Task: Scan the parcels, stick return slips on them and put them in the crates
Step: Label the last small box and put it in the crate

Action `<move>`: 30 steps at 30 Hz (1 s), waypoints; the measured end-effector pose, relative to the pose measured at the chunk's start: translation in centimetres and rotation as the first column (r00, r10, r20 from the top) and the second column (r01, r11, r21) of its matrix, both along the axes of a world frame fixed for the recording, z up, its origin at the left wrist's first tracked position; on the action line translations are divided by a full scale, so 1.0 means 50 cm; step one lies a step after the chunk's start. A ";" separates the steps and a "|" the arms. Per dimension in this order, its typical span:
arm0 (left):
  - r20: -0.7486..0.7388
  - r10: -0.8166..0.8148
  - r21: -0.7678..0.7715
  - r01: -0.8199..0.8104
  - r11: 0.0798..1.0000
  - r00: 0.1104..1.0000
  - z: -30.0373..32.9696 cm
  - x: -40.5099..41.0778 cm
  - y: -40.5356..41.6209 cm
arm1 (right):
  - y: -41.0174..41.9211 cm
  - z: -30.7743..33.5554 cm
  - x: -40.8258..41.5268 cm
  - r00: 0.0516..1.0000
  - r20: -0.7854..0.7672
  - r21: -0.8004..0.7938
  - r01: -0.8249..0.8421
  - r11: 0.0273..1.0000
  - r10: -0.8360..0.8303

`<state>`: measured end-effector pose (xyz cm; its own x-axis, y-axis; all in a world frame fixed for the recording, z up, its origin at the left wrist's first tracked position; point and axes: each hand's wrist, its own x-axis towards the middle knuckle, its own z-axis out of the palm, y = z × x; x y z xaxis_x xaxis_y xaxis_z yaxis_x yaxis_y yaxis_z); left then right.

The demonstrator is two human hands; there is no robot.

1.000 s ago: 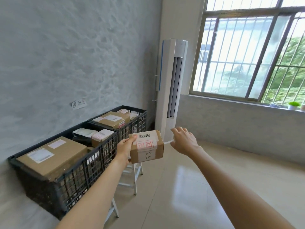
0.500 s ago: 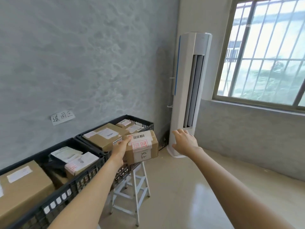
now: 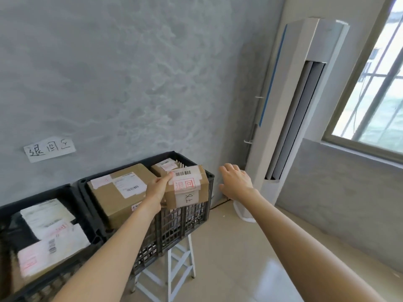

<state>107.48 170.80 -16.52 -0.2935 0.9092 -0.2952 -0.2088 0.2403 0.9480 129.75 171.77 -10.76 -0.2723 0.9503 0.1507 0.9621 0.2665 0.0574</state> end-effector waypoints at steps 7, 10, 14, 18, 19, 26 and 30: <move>0.030 0.083 -0.020 -0.082 0.996 0.996 -0.019 -0.013 0.234 | 0.280 0.020 -0.016 0.997 -0.010 0.036 -0.081 0.996 0.082; 0.019 0.096 -0.047 -0.095 0.994 0.995 -0.020 -0.012 0.295 | 0.375 0.012 -0.028 0.991 -0.032 0.023 -0.127 0.992 0.127; 0.014 0.151 -0.069 -0.149 0.986 0.988 -0.047 -0.004 0.348 | 0.491 -0.021 -0.055 0.980 -0.040 -0.026 -0.194 0.981 0.193; 0.015 0.199 -0.150 -0.195 0.969 0.980 -0.099 0.014 0.373 | 0.594 -0.062 -0.091 0.950 -0.045 -0.065 -0.311 0.948 0.308; 0.004 0.210 -0.173 -0.206 0.963 0.978 -0.110 0.022 0.376 | 0.617 -0.070 -0.099 0.942 -0.054 -0.081 -0.334 0.939 0.331; -0.019 0.338 -0.210 -0.334 0.919 0.941 -0.135 0.075 0.427 | 0.735 -0.119 -0.139 0.861 -0.096 -0.151 -0.508 0.848 0.499; -0.041 0.370 -0.234 -0.369 0.900 0.928 -0.146 0.106 0.438 | 0.764 -0.140 -0.149 0.818 -0.103 -0.186 -0.575 0.797 0.567</move>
